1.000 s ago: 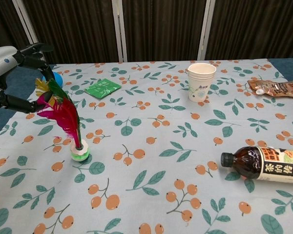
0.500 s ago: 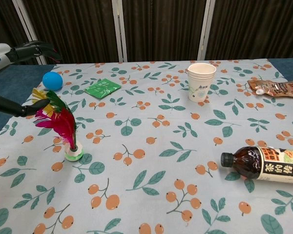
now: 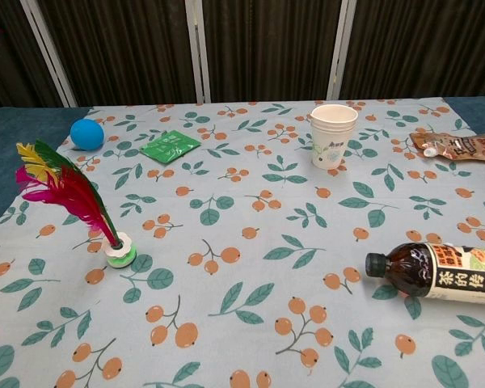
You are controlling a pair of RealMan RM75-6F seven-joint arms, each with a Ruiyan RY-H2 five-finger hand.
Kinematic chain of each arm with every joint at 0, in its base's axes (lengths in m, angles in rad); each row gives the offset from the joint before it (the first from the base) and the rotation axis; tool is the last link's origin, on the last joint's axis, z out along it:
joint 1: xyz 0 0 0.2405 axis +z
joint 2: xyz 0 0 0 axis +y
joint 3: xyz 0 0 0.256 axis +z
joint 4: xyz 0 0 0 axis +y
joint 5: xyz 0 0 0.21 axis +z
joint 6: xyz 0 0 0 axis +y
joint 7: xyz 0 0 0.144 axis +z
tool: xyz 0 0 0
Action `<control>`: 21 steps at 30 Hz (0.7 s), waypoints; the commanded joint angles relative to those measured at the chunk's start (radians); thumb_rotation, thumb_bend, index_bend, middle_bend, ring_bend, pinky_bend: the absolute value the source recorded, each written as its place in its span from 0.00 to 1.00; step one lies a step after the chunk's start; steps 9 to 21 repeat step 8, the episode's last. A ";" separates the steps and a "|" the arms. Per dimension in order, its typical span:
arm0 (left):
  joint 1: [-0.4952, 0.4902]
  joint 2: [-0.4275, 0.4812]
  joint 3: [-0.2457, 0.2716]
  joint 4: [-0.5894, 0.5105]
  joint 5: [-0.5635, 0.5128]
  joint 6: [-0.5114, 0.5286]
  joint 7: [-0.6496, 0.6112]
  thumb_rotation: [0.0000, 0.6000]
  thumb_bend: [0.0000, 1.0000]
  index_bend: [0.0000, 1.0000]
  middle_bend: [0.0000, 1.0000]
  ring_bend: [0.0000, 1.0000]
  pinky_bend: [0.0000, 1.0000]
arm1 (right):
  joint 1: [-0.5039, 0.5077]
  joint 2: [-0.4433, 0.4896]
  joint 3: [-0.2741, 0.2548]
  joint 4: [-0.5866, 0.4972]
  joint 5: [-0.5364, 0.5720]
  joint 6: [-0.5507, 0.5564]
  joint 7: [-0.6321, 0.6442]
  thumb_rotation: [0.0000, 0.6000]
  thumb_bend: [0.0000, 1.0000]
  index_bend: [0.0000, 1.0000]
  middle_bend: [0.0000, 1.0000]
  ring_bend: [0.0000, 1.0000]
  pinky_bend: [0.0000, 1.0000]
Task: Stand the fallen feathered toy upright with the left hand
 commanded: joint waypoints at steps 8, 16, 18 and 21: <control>0.119 0.082 0.076 0.209 0.040 0.084 -0.018 1.00 0.23 0.08 0.00 0.00 0.00 | 0.002 -0.001 -0.004 0.005 -0.015 0.004 -0.004 1.00 0.16 0.03 0.00 0.00 0.00; 0.119 0.082 0.076 0.209 0.040 0.084 -0.018 1.00 0.23 0.08 0.00 0.00 0.00 | 0.002 -0.001 -0.004 0.005 -0.015 0.004 -0.004 1.00 0.16 0.03 0.00 0.00 0.00; 0.119 0.082 0.076 0.209 0.040 0.084 -0.018 1.00 0.23 0.08 0.00 0.00 0.00 | 0.002 -0.001 -0.004 0.005 -0.015 0.004 -0.004 1.00 0.16 0.03 0.00 0.00 0.00; 0.119 0.082 0.076 0.209 0.040 0.084 -0.018 1.00 0.23 0.08 0.00 0.00 0.00 | 0.002 -0.001 -0.004 0.005 -0.015 0.004 -0.004 1.00 0.16 0.03 0.00 0.00 0.00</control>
